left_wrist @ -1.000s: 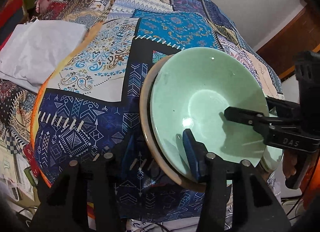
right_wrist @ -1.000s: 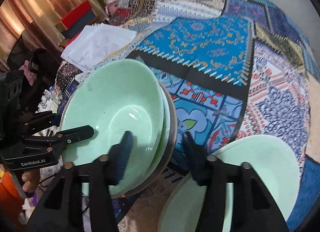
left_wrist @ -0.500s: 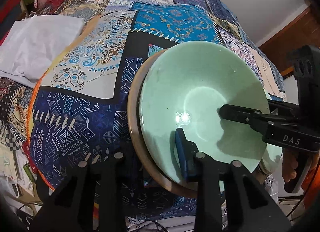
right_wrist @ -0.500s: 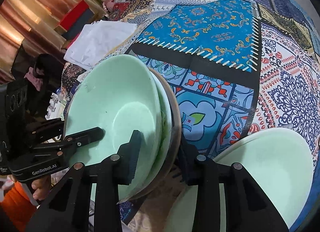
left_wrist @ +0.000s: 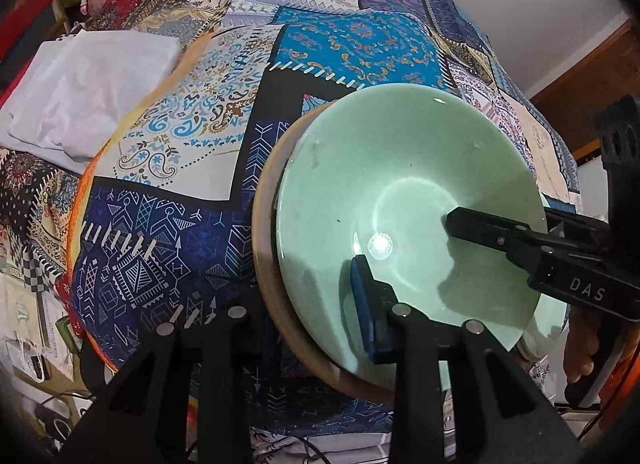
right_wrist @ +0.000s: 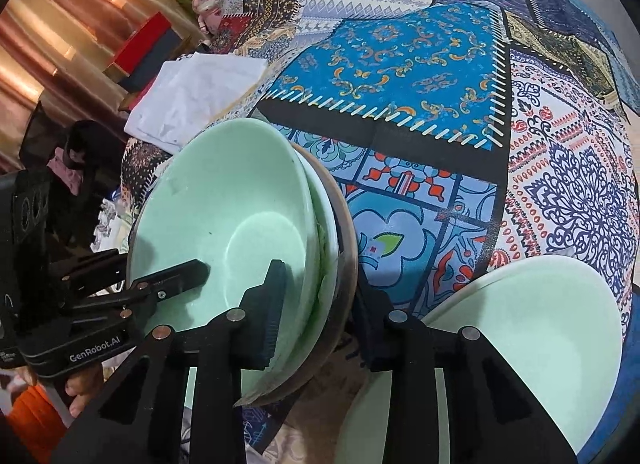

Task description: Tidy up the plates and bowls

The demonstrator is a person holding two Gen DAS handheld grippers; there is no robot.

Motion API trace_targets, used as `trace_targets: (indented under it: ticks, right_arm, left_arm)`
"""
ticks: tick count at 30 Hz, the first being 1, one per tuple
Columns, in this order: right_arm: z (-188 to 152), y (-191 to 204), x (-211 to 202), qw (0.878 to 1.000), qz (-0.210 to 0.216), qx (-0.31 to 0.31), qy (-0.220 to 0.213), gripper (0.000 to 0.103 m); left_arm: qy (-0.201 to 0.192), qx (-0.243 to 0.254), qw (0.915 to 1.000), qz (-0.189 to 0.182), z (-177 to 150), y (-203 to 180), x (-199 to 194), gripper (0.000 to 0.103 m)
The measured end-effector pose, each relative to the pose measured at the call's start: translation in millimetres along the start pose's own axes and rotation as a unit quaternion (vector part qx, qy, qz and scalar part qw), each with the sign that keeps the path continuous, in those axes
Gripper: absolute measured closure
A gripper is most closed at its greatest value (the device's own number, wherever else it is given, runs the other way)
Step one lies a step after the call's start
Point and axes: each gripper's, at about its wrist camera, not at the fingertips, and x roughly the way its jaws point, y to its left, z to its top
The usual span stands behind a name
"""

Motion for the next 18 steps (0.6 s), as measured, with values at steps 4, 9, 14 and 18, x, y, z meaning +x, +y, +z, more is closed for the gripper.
trace_targets:
  ticks: [4,9,14,18]
  right_arm:
    - [2,2,-4,1.0,0.001,-0.002,-0.006,0.074]
    - [5,6,-10,1.0,0.003,-0.005,-0.015,0.075]
    - [4,4,-19,1.0,0.004,-0.006,-0.022,0.075]
    - [2,3,-27,1.0,0.005,-0.003,-0.029,0.075]
  left_arm:
    - [-0.007,-0.005,1.0,0.003,2,-1,-6,0.07]
    - [-0.015,-0.006,0.9998,0.007,5,-3,-15,0.07]
    - [-0.022,0.001,0.9997,0.011,6,-11,-24,0.07]
    - [-0.025,0.005,0.9996,0.011,7,-17,-29,0.07]
